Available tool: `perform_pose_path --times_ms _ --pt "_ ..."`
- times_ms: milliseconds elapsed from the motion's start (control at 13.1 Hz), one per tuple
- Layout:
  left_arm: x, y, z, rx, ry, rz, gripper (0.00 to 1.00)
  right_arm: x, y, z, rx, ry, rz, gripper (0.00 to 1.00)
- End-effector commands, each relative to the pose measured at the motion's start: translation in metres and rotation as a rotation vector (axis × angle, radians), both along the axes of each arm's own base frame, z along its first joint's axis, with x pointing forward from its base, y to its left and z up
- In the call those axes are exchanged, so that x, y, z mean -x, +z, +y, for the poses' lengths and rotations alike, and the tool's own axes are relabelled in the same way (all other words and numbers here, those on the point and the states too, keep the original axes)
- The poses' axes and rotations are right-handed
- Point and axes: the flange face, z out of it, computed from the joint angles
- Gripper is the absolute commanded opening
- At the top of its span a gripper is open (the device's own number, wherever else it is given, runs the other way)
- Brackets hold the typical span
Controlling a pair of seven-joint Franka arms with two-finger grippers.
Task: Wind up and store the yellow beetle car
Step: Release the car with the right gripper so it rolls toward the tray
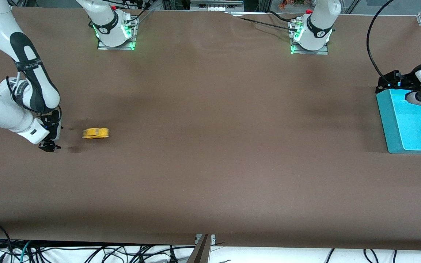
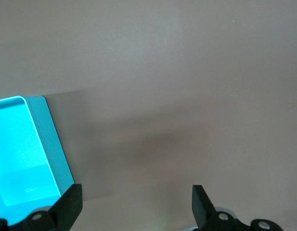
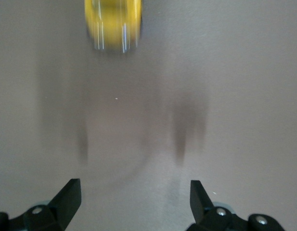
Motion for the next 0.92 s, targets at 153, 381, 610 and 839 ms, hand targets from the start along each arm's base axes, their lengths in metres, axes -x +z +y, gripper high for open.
perform_pose_path --times_ms 153,381,610,839 --pt "-0.002 0.007 0.001 -0.020 -0.026 0.007 1.00 -0.009 0.010 0.007 -0.015 0.011 -0.007 1.00" --pt "-0.002 0.007 0.001 -0.020 -0.026 0.007 1.00 -0.020 0.021 0.018 -0.040 -0.023 0.003 1.00" --pt "-0.002 0.007 0.001 -0.020 -0.026 0.007 1.00 -0.038 0.044 0.029 -0.053 -0.148 0.025 1.00" --pt "0.000 0.007 0.000 -0.019 -0.024 0.019 1.00 -0.055 0.068 0.053 -0.050 -0.301 0.046 1.00"
